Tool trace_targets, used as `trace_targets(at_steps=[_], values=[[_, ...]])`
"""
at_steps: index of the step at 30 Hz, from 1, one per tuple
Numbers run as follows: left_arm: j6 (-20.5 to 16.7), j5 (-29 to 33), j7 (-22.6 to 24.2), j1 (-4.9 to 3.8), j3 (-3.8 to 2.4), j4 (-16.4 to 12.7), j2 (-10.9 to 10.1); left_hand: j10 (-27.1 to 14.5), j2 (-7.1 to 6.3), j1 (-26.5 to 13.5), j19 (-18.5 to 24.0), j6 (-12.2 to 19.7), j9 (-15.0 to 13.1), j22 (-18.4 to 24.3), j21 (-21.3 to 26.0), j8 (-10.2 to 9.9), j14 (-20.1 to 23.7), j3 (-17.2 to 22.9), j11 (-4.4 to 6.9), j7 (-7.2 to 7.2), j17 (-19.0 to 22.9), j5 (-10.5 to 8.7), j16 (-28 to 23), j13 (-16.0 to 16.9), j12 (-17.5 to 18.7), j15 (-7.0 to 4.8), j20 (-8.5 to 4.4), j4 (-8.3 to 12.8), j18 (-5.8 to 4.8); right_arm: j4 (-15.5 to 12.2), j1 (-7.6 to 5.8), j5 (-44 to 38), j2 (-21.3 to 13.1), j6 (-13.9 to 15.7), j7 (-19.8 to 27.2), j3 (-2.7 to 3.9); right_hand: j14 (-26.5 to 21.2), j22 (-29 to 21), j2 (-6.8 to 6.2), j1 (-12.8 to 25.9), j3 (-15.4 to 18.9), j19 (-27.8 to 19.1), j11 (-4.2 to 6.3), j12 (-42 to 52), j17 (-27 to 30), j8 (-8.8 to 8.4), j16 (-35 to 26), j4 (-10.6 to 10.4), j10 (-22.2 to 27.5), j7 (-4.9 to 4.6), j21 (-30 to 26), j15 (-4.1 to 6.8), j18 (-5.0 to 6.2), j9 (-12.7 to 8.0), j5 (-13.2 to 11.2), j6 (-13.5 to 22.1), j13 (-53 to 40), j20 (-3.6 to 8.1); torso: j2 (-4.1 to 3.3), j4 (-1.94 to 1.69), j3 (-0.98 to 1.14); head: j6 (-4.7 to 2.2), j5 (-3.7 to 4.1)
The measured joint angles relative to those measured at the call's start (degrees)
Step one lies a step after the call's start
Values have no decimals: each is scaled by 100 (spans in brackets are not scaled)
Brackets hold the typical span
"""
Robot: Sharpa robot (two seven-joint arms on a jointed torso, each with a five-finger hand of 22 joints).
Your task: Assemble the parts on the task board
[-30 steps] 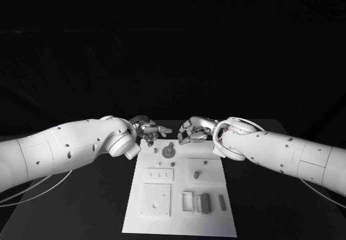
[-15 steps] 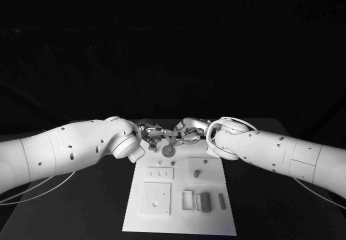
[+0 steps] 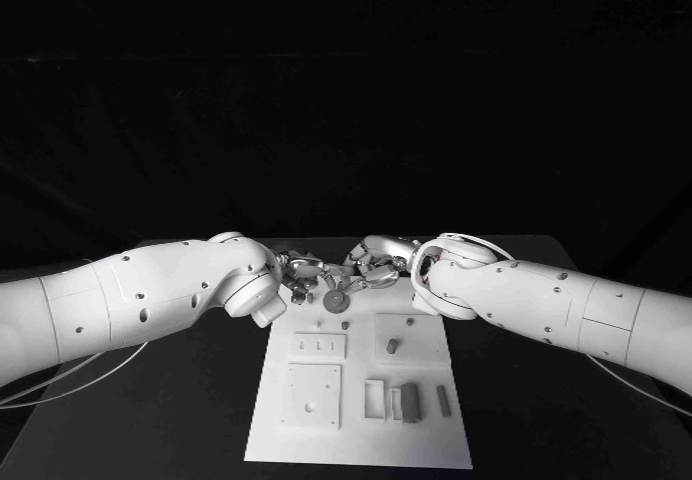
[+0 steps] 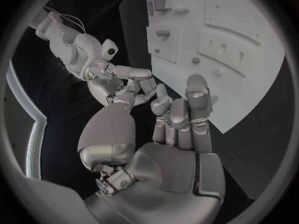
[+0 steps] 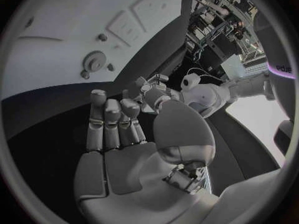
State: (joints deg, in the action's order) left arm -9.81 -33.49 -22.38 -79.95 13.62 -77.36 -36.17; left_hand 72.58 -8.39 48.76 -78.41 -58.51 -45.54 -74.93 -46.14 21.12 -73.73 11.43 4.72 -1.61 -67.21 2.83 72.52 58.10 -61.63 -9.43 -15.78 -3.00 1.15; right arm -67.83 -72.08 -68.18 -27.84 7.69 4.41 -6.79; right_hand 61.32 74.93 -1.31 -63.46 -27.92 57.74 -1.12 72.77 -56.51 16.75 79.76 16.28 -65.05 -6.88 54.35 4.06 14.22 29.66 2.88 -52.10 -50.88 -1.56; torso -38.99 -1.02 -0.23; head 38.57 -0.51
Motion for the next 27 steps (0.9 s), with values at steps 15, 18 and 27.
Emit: trace_targets(at_steps=[15, 18, 27], values=[[10, -64, -131, 0, 0, -29, 15, 1, 336, 970, 84, -64, -201, 1, -152, -249, 42, -848, 1, 10, 184, 0, 4, -65, 39, -42, 0, -694, -10, -69, 3, -72, 57, -1, -10, -17, 15, -1, -4, 41, 0, 0, -3, 0, 5, 0, 0, 0, 3, -1, 0, 3, -6, 7, 0, 0, 0, 0, 1, -2, -3, 39, -15], [10, -62, -135, 0, 0, -29, 14, 1, 412, 1356, 84, -104, -255, 1, -176, -316, 42, -1137, 1, -16, 224, 0, 4, -77, 39, -42, 1, -983, -10, -65, 8, -85, 70, -1, -12, -21, -2, -1, -4, 41, 0, 0, -16, 0, 5, 0, 0, 0, 15, -1, 0, 21, -9, 7, 0, 0, 0, 0, 1, -5, -4, 51, -15], [40, -60, -155, -2, -2, -34, 19, 42, 579, 2224, 83, -149, -335, 1, -199, -385, 42, -1113, -1, -12, 251, -1, 44, -105, 63, -42, 2, -1336, -11, -64, 13, -107, 86, -3, -29, -31, -3, -1, 19, 64, -16, 0, -22, 0, 5, -1, 0, -16, 21, -2, 0, 21, -17, 6, 0, 1, 0, 0, 1, -8, -8, 61, -15]])
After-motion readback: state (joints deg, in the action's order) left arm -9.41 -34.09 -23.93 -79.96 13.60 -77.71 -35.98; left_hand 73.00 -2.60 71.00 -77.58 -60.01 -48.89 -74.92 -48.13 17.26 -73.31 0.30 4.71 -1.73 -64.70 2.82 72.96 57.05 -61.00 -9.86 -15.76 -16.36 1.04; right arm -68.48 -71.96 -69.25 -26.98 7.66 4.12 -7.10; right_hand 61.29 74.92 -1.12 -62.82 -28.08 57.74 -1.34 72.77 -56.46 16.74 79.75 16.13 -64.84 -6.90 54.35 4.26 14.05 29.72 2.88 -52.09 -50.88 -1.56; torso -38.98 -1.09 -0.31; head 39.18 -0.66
